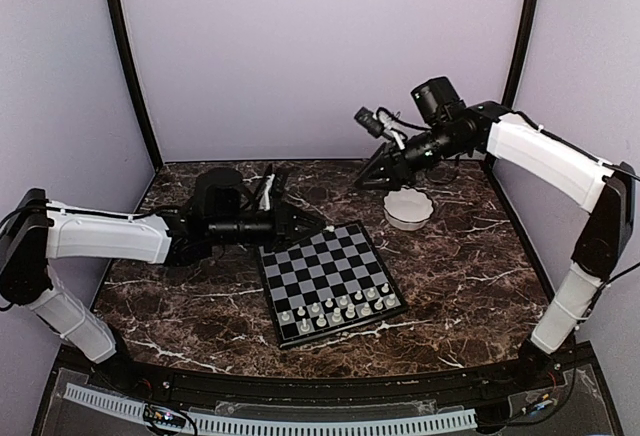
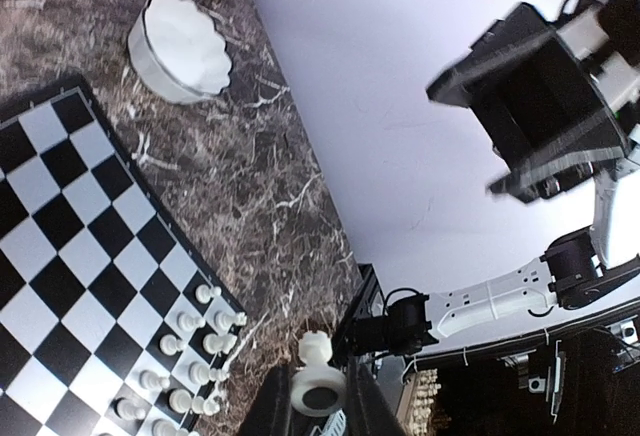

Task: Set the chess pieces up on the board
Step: Pass from the left arm to the right

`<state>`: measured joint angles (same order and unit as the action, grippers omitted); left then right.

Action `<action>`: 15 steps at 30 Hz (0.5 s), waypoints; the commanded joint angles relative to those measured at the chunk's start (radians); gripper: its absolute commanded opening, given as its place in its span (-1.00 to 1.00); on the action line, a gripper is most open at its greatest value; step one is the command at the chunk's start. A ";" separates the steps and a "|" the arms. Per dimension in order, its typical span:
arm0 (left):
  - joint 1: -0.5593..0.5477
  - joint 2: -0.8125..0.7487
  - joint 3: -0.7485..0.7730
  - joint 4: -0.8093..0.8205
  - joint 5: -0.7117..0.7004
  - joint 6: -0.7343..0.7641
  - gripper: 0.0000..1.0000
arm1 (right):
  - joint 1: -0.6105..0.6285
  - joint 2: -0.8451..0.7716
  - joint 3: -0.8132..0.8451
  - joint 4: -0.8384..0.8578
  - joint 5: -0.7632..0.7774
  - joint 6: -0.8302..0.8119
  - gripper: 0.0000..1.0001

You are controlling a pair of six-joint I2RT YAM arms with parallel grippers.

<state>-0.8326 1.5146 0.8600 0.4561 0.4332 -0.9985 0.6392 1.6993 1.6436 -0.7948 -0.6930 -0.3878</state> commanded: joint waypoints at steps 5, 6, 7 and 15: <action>0.012 -0.070 0.067 0.141 -0.114 0.105 -0.88 | -0.171 0.013 -0.190 0.510 -0.535 0.794 -0.12; 0.012 -0.056 0.079 0.148 -0.113 0.105 -0.89 | -0.171 0.015 -0.223 0.581 -0.577 0.860 -0.10; 0.012 -0.048 0.086 0.155 -0.109 0.104 -0.89 | -0.171 0.016 -0.248 0.638 -0.603 0.913 -0.08; 0.011 0.027 0.134 0.213 -0.078 0.089 -0.89 | -0.160 0.039 -0.265 0.719 -0.661 0.980 0.05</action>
<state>-0.8242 1.5219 0.9634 0.6071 0.3424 -0.9195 0.4686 1.7485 1.3769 -0.2127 -1.2675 0.4923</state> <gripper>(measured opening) 0.170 0.518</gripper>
